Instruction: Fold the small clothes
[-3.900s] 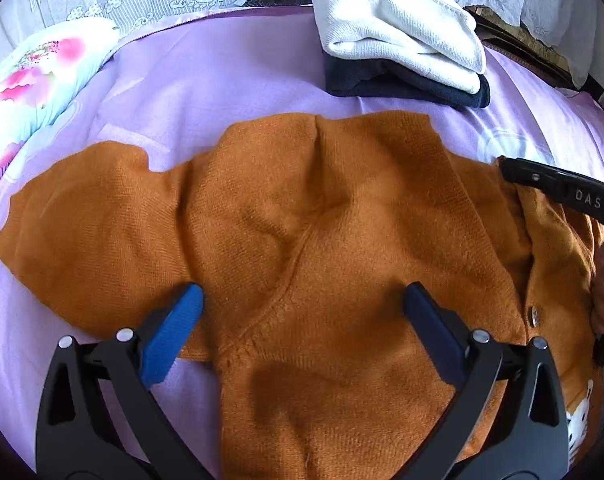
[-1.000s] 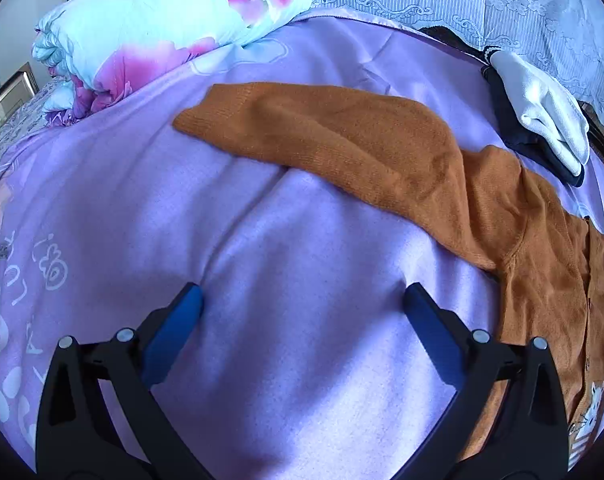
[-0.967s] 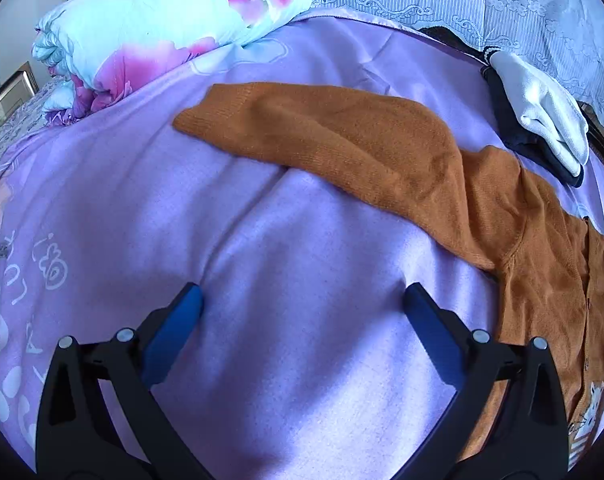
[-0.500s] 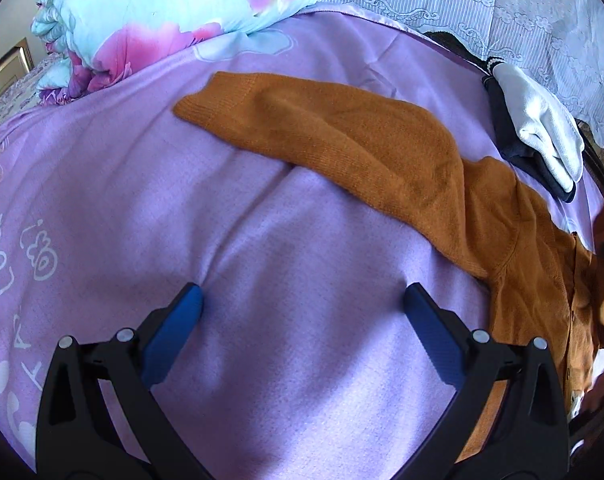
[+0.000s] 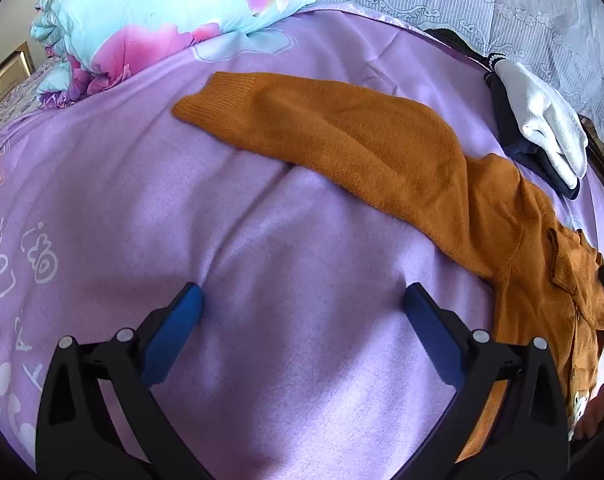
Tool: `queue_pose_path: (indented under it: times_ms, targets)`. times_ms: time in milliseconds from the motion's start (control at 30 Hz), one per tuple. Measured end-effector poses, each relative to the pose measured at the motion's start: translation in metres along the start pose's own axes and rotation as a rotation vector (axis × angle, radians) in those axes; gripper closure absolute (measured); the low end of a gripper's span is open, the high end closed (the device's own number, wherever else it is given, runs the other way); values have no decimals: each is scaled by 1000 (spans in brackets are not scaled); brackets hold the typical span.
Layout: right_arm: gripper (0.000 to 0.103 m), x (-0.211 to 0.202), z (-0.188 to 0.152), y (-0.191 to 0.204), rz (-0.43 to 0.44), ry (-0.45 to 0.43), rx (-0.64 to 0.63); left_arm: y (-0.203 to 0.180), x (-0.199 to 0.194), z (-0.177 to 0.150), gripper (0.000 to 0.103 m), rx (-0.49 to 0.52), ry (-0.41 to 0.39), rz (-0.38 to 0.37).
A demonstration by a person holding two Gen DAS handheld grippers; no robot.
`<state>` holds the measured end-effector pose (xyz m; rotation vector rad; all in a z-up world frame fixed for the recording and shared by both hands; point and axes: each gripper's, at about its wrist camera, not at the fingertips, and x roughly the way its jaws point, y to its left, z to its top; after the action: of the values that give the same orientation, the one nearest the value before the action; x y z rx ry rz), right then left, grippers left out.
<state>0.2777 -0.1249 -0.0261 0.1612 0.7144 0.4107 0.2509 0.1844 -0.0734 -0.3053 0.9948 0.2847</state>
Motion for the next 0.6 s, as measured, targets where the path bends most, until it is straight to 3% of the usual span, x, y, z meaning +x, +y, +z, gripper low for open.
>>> queue_pose_path:
  times_ms: [100, 200, 233, 300, 333, 400, 433, 533, 600]
  targets:
    - [63, 21, 6, -11, -163, 52, 93, -1, 0, -1, 2, 3, -2, 8]
    - [57, 61, -7, -7, -99, 199, 130, -3, 1, -1, 2, 6, -1, 15]
    - [50, 64, -8, 4, -118, 181, 88, -4, 1, -1, 2, 7, -1, 15]
    - [49, 63, -5, 15, -67, 191, 67, -3, 1, -1, 2, 6, -2, 14]
    - [50, 57, -2, 15, -24, 182, 77, -3, 1, -1, 2, 6, -1, 13]
    - [51, 36, 2, 11, -24, 110, 83, -2, 1, -1, 2, 6, -1, 10]
    - [51, 12, 6, 5, -71, 21, 73, -2, 1, -1, 2, 5, 0, 8]
    - [51, -36, 6, -28, -195, -108, 126, -2, 1, -1, 2, 4, 1, 11]
    - [51, -45, 2, -52, -194, -96, 177, -3, 1, -1, 2, 7, 1, 15]
